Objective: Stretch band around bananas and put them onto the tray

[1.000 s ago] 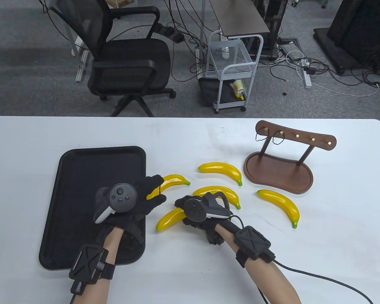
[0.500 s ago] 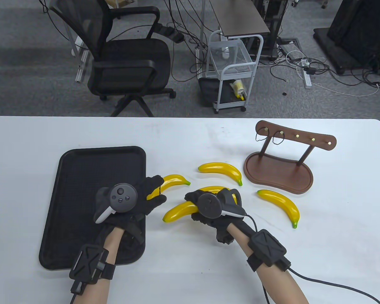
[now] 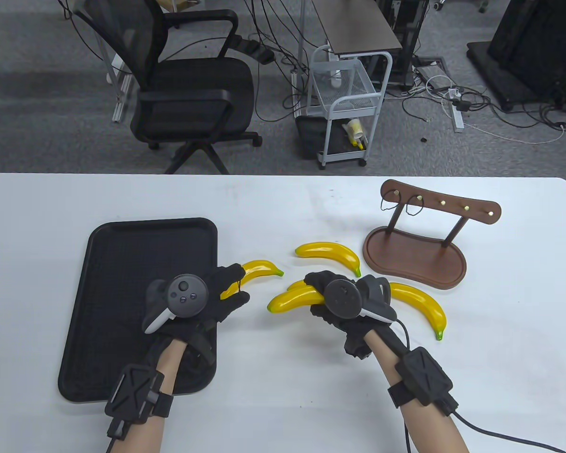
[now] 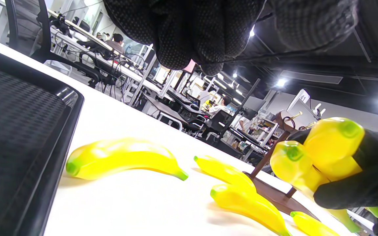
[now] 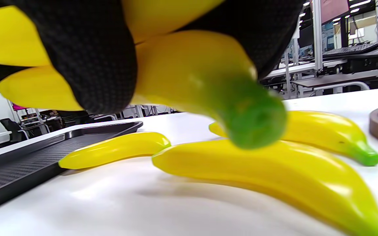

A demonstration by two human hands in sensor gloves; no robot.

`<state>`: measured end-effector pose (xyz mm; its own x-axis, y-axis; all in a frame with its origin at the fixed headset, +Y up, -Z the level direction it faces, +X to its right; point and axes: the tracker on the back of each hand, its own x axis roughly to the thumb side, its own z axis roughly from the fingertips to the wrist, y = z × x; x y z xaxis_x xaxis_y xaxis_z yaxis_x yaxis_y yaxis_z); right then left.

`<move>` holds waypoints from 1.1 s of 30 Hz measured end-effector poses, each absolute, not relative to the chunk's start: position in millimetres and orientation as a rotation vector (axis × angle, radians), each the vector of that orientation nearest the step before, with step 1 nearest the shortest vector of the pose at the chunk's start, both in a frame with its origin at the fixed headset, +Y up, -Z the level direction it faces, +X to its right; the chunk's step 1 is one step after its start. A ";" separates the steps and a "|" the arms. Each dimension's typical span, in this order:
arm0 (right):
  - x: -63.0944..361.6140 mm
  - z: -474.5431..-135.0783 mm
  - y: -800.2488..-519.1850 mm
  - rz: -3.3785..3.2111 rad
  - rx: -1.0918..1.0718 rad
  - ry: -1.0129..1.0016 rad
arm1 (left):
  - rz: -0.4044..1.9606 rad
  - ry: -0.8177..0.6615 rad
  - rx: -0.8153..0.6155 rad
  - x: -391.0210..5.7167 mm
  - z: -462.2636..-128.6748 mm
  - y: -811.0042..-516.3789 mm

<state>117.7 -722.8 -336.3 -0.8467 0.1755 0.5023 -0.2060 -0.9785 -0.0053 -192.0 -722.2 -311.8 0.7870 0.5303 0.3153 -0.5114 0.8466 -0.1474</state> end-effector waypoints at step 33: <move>113.7 -329.8 -712.8 2.845 0.702 -0.289 | 0.732 -0.441 -0.245 -157.7 -309.7 -737.6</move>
